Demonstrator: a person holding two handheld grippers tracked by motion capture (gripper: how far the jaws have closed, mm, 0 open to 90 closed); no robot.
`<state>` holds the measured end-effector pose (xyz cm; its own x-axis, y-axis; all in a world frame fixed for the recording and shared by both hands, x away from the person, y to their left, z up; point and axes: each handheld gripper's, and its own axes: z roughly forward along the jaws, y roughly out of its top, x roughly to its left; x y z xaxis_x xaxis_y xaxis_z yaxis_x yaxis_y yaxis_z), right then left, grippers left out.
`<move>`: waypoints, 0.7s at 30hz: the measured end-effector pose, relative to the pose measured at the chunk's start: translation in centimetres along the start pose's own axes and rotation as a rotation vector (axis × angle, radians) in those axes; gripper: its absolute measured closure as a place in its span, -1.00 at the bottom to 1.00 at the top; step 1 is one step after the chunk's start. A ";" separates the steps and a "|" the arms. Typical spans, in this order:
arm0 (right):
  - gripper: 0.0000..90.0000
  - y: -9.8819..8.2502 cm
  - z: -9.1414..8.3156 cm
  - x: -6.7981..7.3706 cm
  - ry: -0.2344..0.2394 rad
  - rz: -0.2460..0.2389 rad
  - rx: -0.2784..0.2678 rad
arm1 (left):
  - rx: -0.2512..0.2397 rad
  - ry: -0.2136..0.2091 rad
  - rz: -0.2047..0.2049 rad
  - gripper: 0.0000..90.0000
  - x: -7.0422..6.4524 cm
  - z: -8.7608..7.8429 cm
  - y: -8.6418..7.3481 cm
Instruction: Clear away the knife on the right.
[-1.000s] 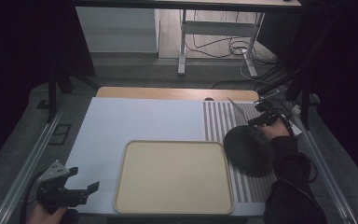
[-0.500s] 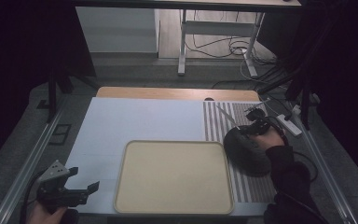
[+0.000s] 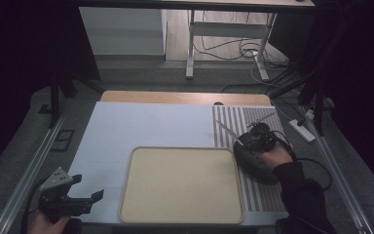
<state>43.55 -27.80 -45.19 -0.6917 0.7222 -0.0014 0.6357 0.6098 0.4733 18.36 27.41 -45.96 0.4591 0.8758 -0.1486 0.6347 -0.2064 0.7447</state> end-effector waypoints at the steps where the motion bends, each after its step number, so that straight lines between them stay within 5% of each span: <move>1: 0.79 -0.1 -0.1 0.3 0.007 -0.005 -0.001 | 0.000 0.000 0.000 -0.91 0.0 0.0 0.0; 21: 0.79 -1.7 -0.8 7.7 0.086 -0.122 0.010 | -0.001 0.000 -0.002 -0.91 0.0 0.0 0.0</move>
<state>36.84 -23.56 -45.30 -0.7906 0.6121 0.0174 0.5481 0.6948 0.4656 18.38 27.39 -45.97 0.4574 0.8765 -0.1501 0.6353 -0.2039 0.7448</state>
